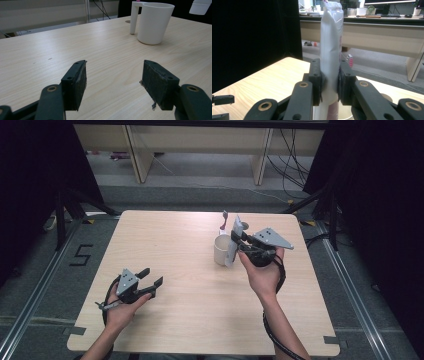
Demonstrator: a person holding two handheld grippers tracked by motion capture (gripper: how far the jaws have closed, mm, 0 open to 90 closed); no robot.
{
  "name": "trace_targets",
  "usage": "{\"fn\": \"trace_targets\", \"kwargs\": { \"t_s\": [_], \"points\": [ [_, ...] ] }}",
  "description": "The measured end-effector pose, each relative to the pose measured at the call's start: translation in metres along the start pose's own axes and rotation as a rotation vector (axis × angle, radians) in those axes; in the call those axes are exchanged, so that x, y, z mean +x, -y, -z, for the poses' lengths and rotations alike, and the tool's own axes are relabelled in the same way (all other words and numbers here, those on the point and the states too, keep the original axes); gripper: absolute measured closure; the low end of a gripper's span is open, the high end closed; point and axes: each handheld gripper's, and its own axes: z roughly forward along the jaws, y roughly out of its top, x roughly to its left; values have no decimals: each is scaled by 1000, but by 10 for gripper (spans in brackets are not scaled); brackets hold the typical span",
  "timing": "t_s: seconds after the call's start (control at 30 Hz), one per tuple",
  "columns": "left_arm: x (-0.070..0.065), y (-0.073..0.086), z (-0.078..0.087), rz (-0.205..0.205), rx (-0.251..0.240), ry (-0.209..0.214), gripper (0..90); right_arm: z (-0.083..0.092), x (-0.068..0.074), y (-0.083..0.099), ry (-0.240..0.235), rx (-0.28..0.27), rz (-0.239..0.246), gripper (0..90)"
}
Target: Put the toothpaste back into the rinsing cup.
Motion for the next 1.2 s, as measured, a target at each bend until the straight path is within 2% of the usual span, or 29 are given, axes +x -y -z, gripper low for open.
{"fn": "trace_targets", "kwargs": {
  "t_s": [0.03, 0.07, 0.13, 0.2, 0.27, 0.3, 0.33, 0.4, 0.43, 0.47, 0.53, 0.57, 0.77, 0.8, 0.83, 0.87, 1.0, 1.03, 1.2],
  "points": [
    [0, 1, 1, 1, 12, -13, 361, 0, 0, -1, -3, 1, -4, 769],
    [0, 1, 1, 3, 10, -14, 361, -1, -1, -2, 1, -7, 8, 768],
    [1, 4, -1, 6, -1, -7, 362, -2, -1, -2, 0, -11, -1, 769],
    [0, 5, 0, 14, 12, -10, 364, -1, -1, -5, 5, -5, 0, 768],
    [1, 7, -2, 4, -6, -1, 363, -1, -2, -5, 7, -13, -6, 768],
    [0, 7, -1, 9, 10, -12, 363, -1, -3, -6, 12, -13, 12, 768],
    [0, 7, -1, 9, 8, -13, 362, -2, -3, -7, 11, -10, -3, 768],
    [0, 8, -1, 7, 12, -17, 363, -3, -4, -7, 17, -23, 11, 768],
    [0, 9, -2, 4, 13, -19, 363, -2, -3, -8, 15, -13, -6, 768],
    [1, 10, -3, 3, -1, -10, 362, -2, -4, -9, 17, -16, -1, 768],
    [1, 11, -2, 0, 14, -26, 359, -3, -5, -10, 19, -33, 12, 768],
    [1, 11, -2, 4, 14, -27, 358, -2, -4, -11, 20, -25, -5, 768],
    [1, 11, -1, 9, 2, -31, 356, -5, -8, -17, 29, -35, 21, 768],
    [1, 11, -1, 11, 1, -33, 355, -6, -7, -18, 23, -38, 12, 767],
    [1, 11, -1, 9, 1, -35, 355, -6, -9, -19, 36, -42, 37, 767],
    [1, 11, -1, 5, 2, -34, 354, -6, -7, -21, 26, -48, 14, 767],
    [0, 11, -1, 5, 0, -35, 354, -9, -8, -25, 38, -47, 39, 767],
    [0, 11, -1, 5, -1, -35, 354, -9, -7, -26, 34, -42, 30, 767],
    [1, 12, -2, -2, -12, -29, 352, -13, -6, -29, 42, -55, 50, 767]
  ]
}}
